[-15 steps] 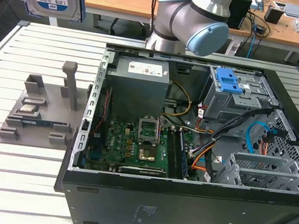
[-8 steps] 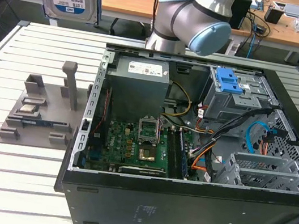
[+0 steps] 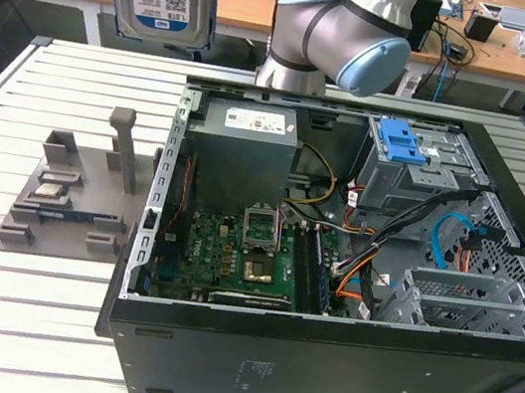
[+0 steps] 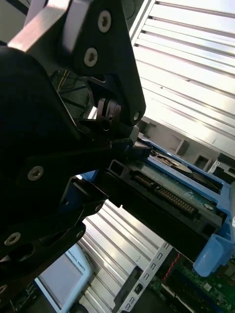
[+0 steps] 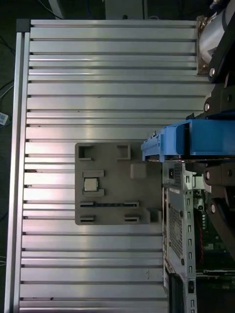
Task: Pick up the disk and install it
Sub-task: 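Pick up the disk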
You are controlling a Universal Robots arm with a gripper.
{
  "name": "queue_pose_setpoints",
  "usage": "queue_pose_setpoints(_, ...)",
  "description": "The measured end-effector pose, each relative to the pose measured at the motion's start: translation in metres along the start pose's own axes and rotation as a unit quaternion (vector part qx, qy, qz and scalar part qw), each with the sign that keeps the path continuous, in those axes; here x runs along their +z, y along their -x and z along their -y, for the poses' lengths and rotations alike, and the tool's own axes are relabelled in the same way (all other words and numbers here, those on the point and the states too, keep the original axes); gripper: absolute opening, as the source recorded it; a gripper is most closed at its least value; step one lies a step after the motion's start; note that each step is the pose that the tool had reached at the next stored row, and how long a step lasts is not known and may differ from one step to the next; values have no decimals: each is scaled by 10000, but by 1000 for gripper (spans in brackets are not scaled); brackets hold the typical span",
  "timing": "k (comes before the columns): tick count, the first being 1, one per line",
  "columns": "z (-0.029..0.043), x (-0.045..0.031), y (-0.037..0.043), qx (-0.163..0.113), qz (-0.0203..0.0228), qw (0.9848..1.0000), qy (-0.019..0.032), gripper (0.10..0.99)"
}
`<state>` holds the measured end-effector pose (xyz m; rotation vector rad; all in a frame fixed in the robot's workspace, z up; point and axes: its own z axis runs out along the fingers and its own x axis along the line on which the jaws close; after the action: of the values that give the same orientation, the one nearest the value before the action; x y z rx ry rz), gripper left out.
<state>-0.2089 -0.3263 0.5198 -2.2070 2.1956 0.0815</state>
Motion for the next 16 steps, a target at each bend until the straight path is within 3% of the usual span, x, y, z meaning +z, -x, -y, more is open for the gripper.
queue_pose_setpoints(2, 132, -1, -1, 0, 0, 10000, 3, 365)
queue_pose_setpoints(8, 430, -4, -3, 0, 0, 10000, 10, 365)
queue_pose_setpoints(9, 514, -4, -3, 1, 0, 10000, 12, 365)
queue_pose_setpoints(15, 809, -7, -4, 1, 0, 10000, 19, 365)
queue_pose_setpoints(16, 891, -8, -5, 0, 0, 10000, 21, 365)
